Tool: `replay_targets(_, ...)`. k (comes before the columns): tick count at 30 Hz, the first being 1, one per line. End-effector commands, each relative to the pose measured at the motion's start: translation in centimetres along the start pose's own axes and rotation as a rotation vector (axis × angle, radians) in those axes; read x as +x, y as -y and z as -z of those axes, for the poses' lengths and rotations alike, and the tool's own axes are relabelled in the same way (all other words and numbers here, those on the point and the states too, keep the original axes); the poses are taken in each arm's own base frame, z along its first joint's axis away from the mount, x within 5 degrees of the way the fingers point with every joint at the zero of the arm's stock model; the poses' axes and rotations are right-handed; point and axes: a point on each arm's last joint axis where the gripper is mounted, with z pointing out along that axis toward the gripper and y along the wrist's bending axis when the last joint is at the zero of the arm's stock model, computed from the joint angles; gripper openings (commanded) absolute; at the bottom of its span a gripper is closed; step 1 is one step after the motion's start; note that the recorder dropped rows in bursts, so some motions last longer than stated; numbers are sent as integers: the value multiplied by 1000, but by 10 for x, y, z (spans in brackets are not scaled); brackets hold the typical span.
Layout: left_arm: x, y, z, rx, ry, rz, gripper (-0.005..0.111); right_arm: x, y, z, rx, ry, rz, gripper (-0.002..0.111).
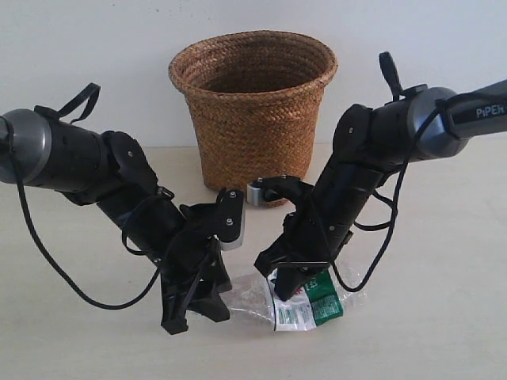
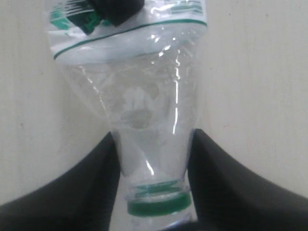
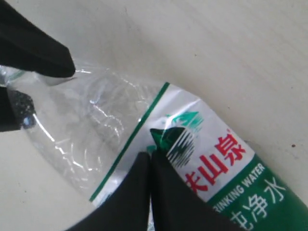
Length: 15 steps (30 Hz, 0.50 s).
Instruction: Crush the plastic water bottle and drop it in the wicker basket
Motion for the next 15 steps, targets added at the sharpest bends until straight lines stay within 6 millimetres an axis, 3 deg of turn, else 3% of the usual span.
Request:
replay_targets(1, -1, 2, 0, 12, 3, 6, 4, 14, 24, -38, 67, -96, 42, 0)
replay_targets(7, -3, 2, 0, 11, 28, 34, 4, 17, 41, -59, 111, -238, 35, 0)
replay_targets(15, 5, 1, 0, -6, -58, 70, 4, 13, 45, -50, 97, -273, 10, 0)
